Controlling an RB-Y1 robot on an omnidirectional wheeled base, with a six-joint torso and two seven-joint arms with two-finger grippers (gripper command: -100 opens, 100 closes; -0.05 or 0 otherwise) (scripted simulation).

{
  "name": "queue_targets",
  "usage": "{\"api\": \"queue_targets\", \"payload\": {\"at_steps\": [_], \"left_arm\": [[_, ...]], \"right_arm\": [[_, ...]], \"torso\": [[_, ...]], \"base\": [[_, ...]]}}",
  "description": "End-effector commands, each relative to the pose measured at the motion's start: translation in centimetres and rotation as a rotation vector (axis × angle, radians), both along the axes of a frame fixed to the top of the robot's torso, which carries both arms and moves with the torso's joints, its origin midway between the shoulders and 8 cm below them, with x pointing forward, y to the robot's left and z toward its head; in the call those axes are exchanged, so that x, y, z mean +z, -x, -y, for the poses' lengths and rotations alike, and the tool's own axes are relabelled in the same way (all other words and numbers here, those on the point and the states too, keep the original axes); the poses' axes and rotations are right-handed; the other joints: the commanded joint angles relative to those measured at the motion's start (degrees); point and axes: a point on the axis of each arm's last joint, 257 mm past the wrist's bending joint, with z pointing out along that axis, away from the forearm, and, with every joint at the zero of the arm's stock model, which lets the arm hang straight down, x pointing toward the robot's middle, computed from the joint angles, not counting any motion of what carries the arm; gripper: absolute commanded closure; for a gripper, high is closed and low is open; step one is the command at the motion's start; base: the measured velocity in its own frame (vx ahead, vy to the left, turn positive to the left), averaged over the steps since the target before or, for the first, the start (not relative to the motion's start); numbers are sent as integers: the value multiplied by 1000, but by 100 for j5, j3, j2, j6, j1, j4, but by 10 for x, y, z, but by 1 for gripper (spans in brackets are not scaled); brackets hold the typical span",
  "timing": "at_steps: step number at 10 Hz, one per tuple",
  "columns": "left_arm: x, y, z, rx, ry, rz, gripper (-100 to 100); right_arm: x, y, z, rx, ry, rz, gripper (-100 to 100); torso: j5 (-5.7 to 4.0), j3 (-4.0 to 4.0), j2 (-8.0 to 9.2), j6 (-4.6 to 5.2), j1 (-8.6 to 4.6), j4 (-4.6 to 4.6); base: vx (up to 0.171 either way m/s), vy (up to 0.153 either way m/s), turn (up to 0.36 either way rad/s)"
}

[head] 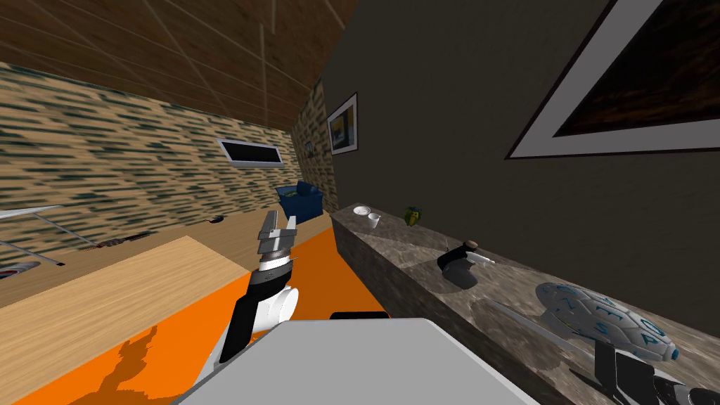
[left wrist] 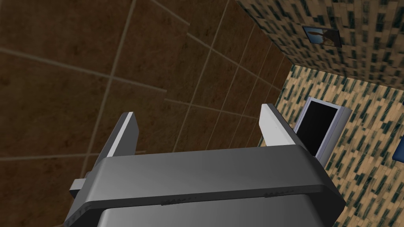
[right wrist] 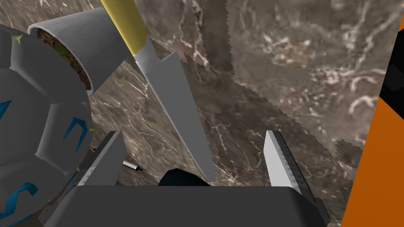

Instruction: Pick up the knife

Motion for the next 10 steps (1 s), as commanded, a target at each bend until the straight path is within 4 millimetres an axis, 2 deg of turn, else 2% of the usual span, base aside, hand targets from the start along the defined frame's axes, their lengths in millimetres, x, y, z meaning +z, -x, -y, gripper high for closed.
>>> {"api": "queue_targets", "payload": {"at_steps": [1, 7, 8, 9, 10], "left_arm": [[0, 0, 0, 0, 0, 0, 0], [0, 0, 0, 0, 0, 0, 0], [0, 0, 0, 0, 0, 0, 0], [0, 0, 0, 0, 0, 0, 0], [0, 0, 0, 0, 0, 0, 0]], "right_arm": [[0, 12, 14, 36, 60, -63, -100], [1, 38, 35, 120, 168, -198, -100], [0, 35, 32, 111, 154, -184, -100], [0, 36, 32, 112, 157, -186, 0], [-10, 46, 31, 99, 157, -186, -100]], "torso": [[0, 0, 0, 0, 0, 0], [2, -1, -3, 0, -6, 0], [3, -3, -6, -1, -11, 0], [3, -1, -3, -2, -7, 1], [4, 1, 1, -2, -5, 2]], "base": [[22, -19, 58], [20, -22, 33], [13, -13, 7], [0, 0, 0], [24, -22, 77]]}}
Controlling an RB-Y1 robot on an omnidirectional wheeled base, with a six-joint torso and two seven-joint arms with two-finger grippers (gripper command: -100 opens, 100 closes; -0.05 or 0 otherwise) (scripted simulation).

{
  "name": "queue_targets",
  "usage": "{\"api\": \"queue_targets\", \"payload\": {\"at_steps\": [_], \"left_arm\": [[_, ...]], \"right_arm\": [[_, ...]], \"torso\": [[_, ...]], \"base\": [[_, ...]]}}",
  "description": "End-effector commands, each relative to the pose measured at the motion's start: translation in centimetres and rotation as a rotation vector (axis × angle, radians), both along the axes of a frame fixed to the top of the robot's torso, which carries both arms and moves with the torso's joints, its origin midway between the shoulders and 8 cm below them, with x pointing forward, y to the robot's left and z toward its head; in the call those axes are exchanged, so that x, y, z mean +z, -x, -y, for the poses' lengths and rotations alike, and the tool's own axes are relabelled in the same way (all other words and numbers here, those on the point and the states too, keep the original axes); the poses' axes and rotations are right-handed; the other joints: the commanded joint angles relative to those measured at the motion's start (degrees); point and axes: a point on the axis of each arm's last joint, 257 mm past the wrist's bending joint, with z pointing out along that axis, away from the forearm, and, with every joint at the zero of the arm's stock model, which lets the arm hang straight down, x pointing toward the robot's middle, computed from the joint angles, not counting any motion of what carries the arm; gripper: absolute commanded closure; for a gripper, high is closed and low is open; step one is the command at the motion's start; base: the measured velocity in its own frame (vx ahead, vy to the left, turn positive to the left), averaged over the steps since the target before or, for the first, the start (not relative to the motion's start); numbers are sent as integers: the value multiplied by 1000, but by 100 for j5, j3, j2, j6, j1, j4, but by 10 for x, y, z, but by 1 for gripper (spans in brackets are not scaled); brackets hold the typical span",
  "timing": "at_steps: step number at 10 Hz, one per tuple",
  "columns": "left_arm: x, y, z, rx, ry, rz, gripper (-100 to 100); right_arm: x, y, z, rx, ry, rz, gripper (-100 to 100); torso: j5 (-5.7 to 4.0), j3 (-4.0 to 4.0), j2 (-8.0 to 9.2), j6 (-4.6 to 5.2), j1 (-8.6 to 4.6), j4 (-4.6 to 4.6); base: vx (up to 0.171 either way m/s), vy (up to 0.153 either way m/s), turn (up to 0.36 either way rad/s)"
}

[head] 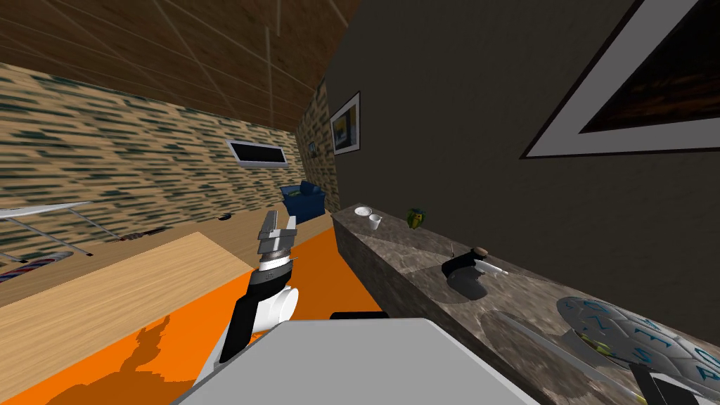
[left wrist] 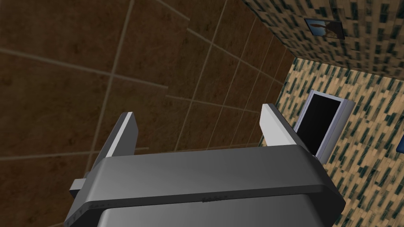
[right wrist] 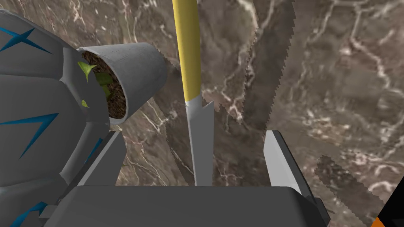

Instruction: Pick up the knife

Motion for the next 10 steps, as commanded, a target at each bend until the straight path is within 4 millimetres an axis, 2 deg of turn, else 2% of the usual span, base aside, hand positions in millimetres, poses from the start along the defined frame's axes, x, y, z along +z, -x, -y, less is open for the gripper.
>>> {"api": "queue_targets", "payload": {"at_steps": [1, 3, 4, 8, 10], "left_arm": [[0, 0, 0, 0, 0, 0, 0], [0, 0, 0, 0, 0, 0, 0], [0, 0, 0, 0, 0, 0, 0], [0, 0, 0, 0, 0, 0, 0], [0, 0, 0, 0, 0, 0, 0]], "right_arm": [[-10, 11, -1, -12, 3, 1, -100], [-12, 12, -1, -13, 1, 0, -100], [-12, 12, 0, -13, 3, 0, 100], [-12, 12, 0, -13, 3, 0, 100], [-8, 5, 1, -6, 6, 14, -100]], "torso": [[0, 0, 0, 0, 0, 0], [-3, 0, 2, 0, -6, 0], [0, 3, 5, 0, 0, 1], [1, 3, 5, 0, 3, 1], [1, 3, 5, 0, 3, 1]], "base": [[37, -37, 106], [0, -12, 31], [0, 0, 0], [0, 0, 0], [-61, 22, 13]]}}
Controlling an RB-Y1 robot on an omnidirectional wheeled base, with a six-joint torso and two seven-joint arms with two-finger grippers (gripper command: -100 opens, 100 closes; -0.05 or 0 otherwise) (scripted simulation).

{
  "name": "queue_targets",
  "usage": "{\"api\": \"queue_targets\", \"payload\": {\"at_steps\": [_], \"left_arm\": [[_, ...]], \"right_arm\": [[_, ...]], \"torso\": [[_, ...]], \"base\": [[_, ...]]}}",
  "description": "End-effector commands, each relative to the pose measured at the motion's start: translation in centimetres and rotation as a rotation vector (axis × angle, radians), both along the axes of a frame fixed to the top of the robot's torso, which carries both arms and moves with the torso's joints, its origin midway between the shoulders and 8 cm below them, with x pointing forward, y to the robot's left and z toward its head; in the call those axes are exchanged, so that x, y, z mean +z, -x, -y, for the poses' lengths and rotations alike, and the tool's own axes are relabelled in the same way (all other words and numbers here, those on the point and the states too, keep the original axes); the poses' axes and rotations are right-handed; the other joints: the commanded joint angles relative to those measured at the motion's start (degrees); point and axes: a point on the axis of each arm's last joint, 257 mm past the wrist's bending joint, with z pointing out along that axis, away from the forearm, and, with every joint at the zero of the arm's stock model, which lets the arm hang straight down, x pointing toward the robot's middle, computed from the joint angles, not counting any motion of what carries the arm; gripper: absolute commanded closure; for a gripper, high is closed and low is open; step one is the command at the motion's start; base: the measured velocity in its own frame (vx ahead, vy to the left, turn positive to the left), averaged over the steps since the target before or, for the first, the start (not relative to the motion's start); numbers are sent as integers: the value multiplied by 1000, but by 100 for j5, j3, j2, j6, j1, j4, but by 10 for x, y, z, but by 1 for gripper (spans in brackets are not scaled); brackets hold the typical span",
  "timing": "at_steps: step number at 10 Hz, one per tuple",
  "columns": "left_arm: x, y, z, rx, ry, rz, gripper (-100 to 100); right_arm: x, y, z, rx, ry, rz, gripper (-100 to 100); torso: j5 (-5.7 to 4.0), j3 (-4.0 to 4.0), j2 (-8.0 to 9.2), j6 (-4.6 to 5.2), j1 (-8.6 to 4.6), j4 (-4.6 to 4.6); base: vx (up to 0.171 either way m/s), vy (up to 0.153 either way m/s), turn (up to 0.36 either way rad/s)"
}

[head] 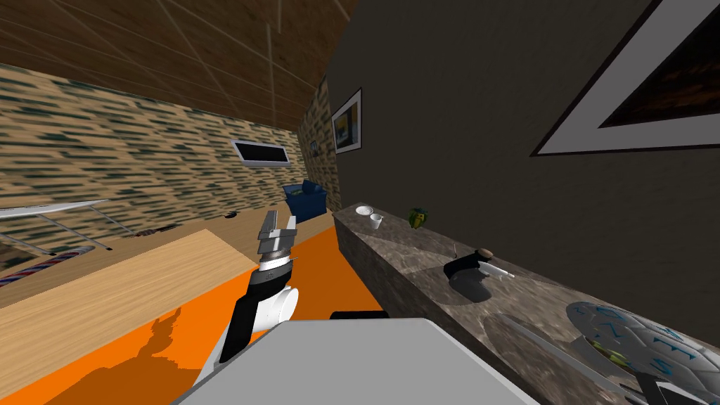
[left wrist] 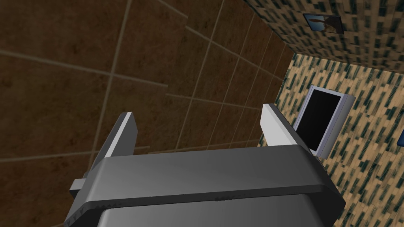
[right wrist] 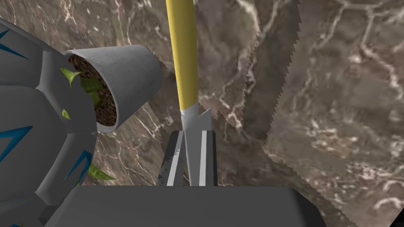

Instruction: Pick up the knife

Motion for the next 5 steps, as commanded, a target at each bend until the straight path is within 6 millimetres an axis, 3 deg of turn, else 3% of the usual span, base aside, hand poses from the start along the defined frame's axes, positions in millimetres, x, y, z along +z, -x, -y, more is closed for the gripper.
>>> {"api": "queue_targets", "payload": {"at_steps": [1, 3, 5], "left_arm": [[0, 0, 0, 0, 0, 0, 0], [0, 0, 0, 0, 0, 0, 0], [0, 0, 0, 0, 0, 0, 0]], "right_arm": [[5, -11, 0, 11, -1, 23, -100], [9, -27, -4, 23, -12, 55, -100], [12, -38, -8, 33, -23, 80, -100]], "torso": [[0, 0, 0, 0, 0, 0], [1, 40, 66, 4, -1, 17], [-4, 44, 71, 5, -21, 19]], "base": [[-246, 44, 38], [-281, 17, 33], [-230, -34, 32]]}}
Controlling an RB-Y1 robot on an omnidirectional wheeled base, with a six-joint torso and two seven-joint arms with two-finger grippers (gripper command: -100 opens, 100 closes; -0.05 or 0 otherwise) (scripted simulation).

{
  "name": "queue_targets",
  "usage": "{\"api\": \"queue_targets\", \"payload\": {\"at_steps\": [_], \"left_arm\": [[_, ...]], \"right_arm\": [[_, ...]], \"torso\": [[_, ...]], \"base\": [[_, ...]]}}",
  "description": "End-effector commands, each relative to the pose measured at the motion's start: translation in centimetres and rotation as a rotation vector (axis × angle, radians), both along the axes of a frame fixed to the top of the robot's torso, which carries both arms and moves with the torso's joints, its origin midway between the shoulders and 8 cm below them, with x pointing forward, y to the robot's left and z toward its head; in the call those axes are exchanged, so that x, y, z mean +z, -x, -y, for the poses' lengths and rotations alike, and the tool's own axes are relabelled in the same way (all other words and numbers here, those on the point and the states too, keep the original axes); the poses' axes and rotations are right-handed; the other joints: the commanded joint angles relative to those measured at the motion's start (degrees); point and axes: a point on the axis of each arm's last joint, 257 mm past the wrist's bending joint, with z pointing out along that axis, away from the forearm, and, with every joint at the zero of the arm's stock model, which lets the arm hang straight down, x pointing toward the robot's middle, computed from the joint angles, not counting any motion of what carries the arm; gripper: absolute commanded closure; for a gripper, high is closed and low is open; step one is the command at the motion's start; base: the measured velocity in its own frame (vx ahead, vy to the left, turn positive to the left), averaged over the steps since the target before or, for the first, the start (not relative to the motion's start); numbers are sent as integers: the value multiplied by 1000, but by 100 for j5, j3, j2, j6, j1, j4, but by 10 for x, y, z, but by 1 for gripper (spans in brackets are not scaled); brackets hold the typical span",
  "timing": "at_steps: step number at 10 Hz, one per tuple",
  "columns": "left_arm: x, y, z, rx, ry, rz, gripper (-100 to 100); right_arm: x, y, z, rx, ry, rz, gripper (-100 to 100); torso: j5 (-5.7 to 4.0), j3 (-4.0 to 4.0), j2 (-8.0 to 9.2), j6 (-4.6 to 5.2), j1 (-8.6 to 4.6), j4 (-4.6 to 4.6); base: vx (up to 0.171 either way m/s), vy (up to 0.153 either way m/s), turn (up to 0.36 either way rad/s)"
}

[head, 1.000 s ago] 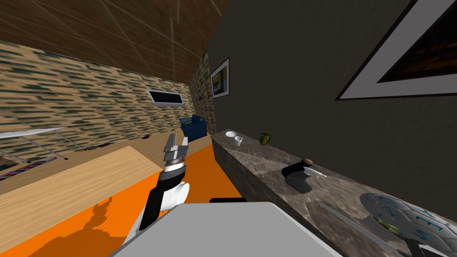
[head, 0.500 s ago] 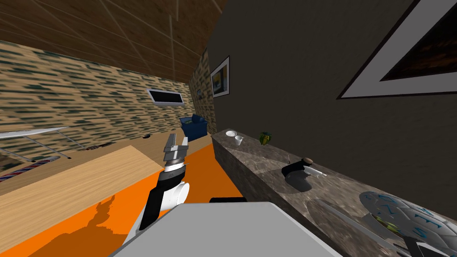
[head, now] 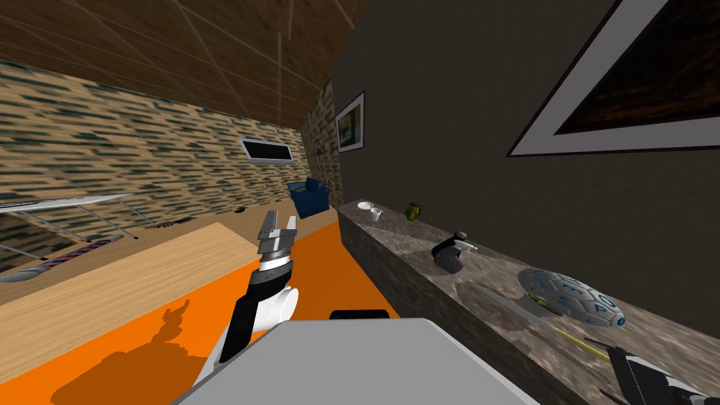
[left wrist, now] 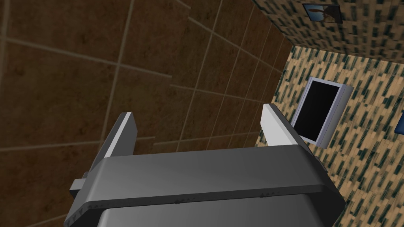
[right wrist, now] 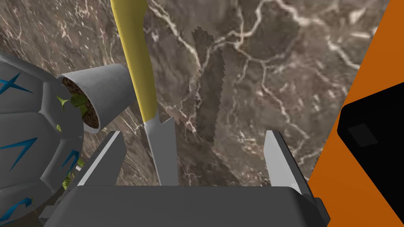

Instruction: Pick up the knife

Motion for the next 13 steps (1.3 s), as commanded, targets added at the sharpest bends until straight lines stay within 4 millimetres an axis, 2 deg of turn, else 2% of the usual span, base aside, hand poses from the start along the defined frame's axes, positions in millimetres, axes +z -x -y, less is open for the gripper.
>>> {"api": "queue_targets", "payload": {"at_steps": [1, 5, 7, 9, 10, 12, 13], "left_arm": [[0, 0, 0, 0, 0, 0, 0], [0, 0, 0, 0, 0, 0, 0], [0, 0, 0, 0, 0, 0, 0], [0, 0, 0, 0, 0, 0, 0], [0, 0, 0, 0, 0, 0, 0], [0, 0, 0, 0, 0, 0, 0], [0, 0, 0, 0, 0, 0, 0]], "right_arm": [[5, -16, -6, 13, -16, 33, -100], [15, -45, -20, 44, -56, 99, -100], [18, -61, -36, 63, -102, 123, -100], [14, -76, -63, 77, -177, 130, -100], [12, -82, -76, 81, -214, 130, -100], [10, -88, -92, 85, -255, 129, -100], [8, -94, -107, 87, -297, 127, -100]], "torso": [[0, 0, 0, 0, 0, 0], [-1, 13, 22, 1, 0, 5], [-3, 6, 9, 1, -7, 3], [-9, -30, -53, -3, -37, -11], [-13, -51, -90, -4, -51, -20], [-14, -76, -131, -6, -53, -31], [-12, -80, -137, -6, -39, -33]], "base": [[-249, -66, 50], [-277, -48, 38], [-194, -63, 33], [-13, -151, 47], [87, -170, 35], [110, -139, 28], [95, -148, 31]]}}
